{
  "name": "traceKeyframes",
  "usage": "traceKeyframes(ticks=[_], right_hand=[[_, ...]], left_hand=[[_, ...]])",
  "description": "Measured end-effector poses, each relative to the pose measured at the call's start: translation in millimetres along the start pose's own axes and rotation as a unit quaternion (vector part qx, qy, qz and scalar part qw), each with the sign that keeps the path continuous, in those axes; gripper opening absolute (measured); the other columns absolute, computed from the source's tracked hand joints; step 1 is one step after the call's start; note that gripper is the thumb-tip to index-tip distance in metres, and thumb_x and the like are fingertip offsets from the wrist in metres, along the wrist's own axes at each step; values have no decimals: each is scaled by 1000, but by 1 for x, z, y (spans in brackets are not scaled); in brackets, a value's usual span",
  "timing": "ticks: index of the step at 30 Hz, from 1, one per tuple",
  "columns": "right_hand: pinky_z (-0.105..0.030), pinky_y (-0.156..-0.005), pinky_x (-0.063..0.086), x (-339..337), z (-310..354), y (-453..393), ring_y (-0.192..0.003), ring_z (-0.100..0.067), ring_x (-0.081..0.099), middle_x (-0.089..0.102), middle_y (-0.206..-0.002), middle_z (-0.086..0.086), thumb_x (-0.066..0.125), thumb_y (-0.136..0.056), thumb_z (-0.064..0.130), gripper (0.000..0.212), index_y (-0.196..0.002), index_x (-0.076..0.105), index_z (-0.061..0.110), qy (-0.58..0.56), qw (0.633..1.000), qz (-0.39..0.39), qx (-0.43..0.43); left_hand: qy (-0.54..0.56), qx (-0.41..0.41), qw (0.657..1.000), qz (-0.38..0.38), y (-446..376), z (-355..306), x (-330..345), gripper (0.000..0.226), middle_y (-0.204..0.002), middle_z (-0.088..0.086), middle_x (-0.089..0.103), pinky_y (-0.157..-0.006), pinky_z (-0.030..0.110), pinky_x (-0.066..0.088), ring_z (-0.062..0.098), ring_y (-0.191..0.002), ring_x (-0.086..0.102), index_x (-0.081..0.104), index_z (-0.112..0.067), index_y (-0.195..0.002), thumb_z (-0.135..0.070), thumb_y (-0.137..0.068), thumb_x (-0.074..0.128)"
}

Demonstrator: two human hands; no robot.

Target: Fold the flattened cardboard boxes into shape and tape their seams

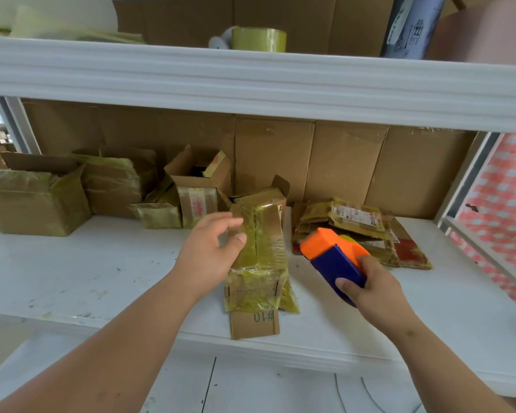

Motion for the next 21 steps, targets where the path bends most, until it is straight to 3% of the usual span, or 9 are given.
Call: traceKeyframes(ticks=[3,5,8,12,17,21], right_hand=[[-17,-62,50,-13,20,13,-86,-11,65,66,-98,10,75,-86,18,31,-105,53,28,-125,992,17,-25],[-16,-59,51,-16,31,17,-85,-8,67,68,-98,8,76,-84,14,33,-106,56,28,-178,982,43,-43],[-18,-62,54,-17,41,21,-91,-5,67,69,-98,8,80,-81,17,36,-107,58,27,-205,974,74,-64],[-23,-64,57,-16,46,25,-92,-13,70,71,-99,10,78,-70,31,45,-110,59,26,-230,966,98,-64],[-27,-65,58,-22,50,31,-94,-16,70,71,-101,8,74,-67,32,47,-111,60,22,-252,957,119,-86],[-33,-67,60,-26,53,34,-94,-21,70,72,-102,4,74,-66,35,48,-111,61,21,-261,951,133,-99]], left_hand=[[24,2,1000,5,-3,-21,1,29,-127,-15,55,-101,26,42,3,-115,52,62,-33,-127,-31,-99,56],[52,-8,998,35,-3,-32,6,29,-120,-15,61,-96,25,46,1,-110,55,62,-34,-128,-33,-100,54],[84,-2,992,94,-2,-46,17,30,-118,-21,61,-86,13,41,-3,-109,54,62,-34,-129,-34,-101,53],[69,0,982,174,0,-56,30,31,-124,-19,60,-88,16,41,-2,-112,53,61,-33,-131,-32,-101,54],[119,-29,971,205,3,-56,33,15,-100,-13,73,-82,20,46,1,-97,64,74,-28,-103,-27,-97,60],[211,-88,949,216,8,-54,35,22,-84,-3,71,-78,28,47,9,-78,62,73,-21,-88,-15,-99,55]])
Point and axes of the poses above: each hand's wrist, its own y-axis away from the middle knuckle, its own x-axis out of the palm, z = x × y, the point moved 7 cm from there along -y, towards the middle knuckle
